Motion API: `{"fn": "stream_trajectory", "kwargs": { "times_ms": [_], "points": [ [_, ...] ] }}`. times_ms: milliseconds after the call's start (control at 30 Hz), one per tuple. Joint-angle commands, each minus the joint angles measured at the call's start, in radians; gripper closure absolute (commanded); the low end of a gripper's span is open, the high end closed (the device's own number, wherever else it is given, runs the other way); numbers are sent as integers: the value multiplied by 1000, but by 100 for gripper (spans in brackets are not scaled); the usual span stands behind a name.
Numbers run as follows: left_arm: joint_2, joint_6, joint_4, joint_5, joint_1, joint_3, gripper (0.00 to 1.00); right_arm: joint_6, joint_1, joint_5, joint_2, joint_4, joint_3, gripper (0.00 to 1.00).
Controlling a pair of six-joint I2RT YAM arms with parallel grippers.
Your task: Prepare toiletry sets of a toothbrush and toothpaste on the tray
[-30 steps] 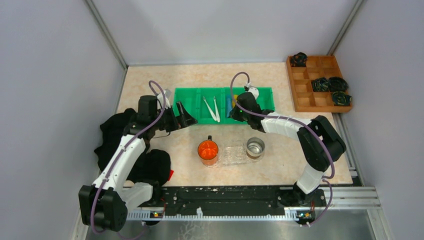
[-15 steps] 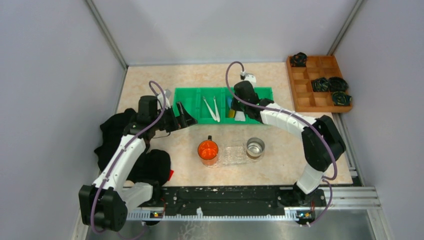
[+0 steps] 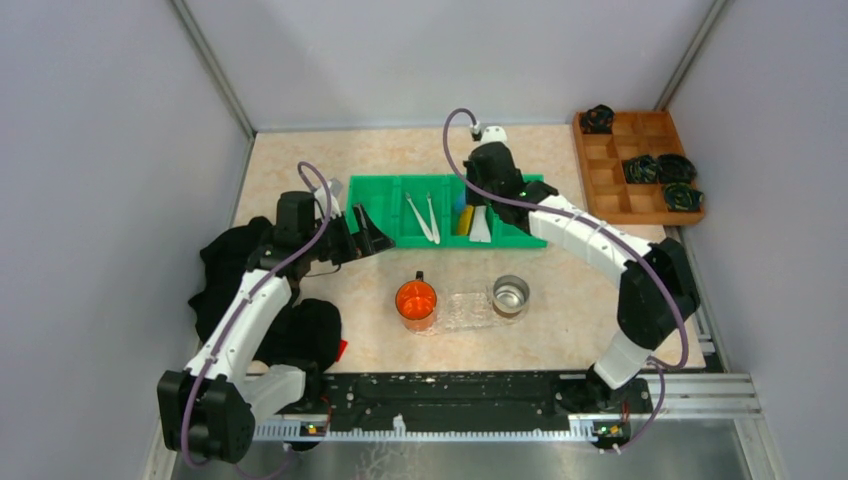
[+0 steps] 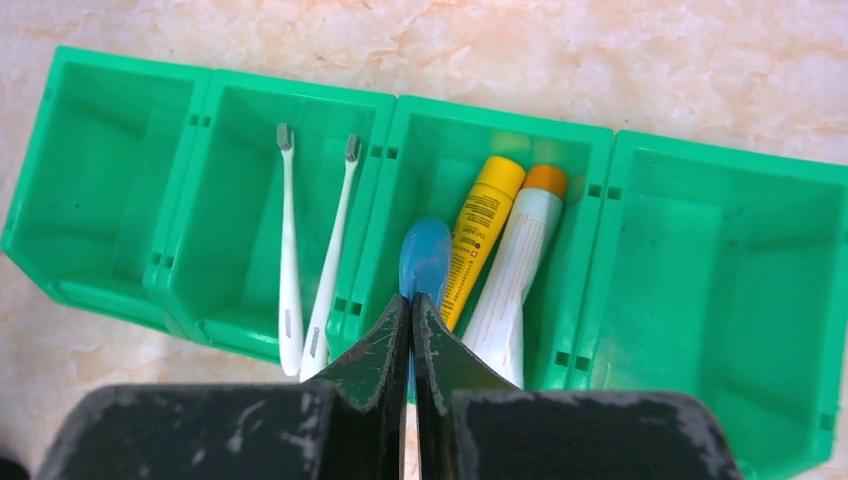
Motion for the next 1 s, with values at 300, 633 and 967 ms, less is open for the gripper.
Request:
{"fn": "stream_trajectory", "kwargs": {
  "times_ms": [300, 633, 967],
  "points": [
    [-41, 3, -27, 1, -4, 9, 1, -119, 12, -84, -211, -89, 13, 100],
    [-9, 24, -29, -4, -4, 14, 1, -215, 129, -40, -304, -308, 51, 100],
    [-2, 28, -20, -2, -4, 9, 1, -202, 259, 37, -437, -444, 65, 100]
  ]
}}
